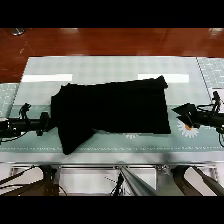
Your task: Fold the shirts.
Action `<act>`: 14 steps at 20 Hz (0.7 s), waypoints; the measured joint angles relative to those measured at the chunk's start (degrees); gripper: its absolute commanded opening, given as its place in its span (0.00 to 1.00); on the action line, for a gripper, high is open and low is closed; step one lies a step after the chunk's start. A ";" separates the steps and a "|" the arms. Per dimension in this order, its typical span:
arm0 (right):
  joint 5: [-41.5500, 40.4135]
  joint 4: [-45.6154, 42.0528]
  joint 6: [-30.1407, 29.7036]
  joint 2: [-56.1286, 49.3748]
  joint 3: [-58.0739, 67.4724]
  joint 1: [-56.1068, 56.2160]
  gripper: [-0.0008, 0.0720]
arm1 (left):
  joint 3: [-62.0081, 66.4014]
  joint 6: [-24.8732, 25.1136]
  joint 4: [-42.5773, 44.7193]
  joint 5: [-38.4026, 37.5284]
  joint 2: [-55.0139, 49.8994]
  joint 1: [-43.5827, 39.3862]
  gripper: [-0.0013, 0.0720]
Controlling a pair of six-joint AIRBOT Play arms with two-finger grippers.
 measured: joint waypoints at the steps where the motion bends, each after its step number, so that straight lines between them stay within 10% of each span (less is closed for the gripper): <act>1: 0.39 -2.58 0.87 0.00 0.04 -0.81 0.87 | 0.04 0.24 -0.35 -0.04 -0.04 -0.15 0.06; 14: 0.61 -10.73 10.21 -3.69 -4.24 7.39 0.86 | 0.11 1.14 -1.68 -0.55 -0.24 -0.48 0.06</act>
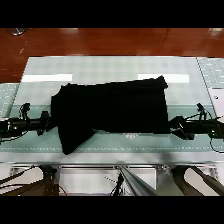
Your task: Fold the shirts.
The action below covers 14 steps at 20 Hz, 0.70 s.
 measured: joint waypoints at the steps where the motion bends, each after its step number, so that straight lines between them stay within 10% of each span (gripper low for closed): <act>1: -0.39 1.31 0.15 -0.92 -0.07 1.38 0.78 | 0.00 0.04 -0.02 -0.02 0.00 -0.04 0.06; 4: -4.63 3.37 -0.68 -3.61 0.72 5.22 0.04 | 0.00 0.07 -0.17 -0.55 0.00 -0.44 0.06; 14: 6.10 6.60 -0.28 -7.52 43.52 9.84 0.04 | 19.96 5.01 -26.27 -5.81 11.02 -6.58 0.05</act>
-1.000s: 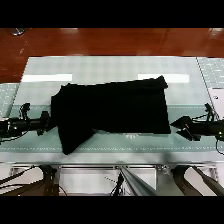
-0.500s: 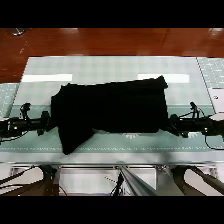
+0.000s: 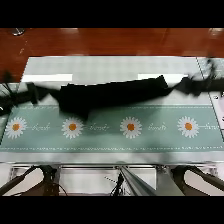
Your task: Fold the shirts.
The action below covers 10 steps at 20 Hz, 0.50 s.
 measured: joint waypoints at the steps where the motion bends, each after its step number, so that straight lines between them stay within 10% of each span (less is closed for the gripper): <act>1: 1.55 -1.16 1.16 0.04 7.58 0.04 0.04 | 5.95 -1.16 -1.31 0.83 1.88 -0.26 0.05; 10: 10.29 -20.63 7.91 18.12 41.75 0.22 0.04 | 49.44 -22.49 36.83 4.33 21.68 -0.39 0.05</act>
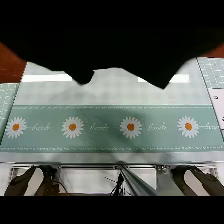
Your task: Fold the shirts.
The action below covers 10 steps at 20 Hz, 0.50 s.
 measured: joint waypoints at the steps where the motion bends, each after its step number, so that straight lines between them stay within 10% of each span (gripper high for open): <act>1: 0.59 -2.14 0.52 2.80 0.66 0.00 0.04 | 1.62 -0.98 3.78 0.02 2.49 0.00 0.05; 10: 8.61 -7.93 3.37 16.17 1.73 0.00 0.04 | 3.19 -4.85 28.15 -5.99 16.76 -11.85 0.06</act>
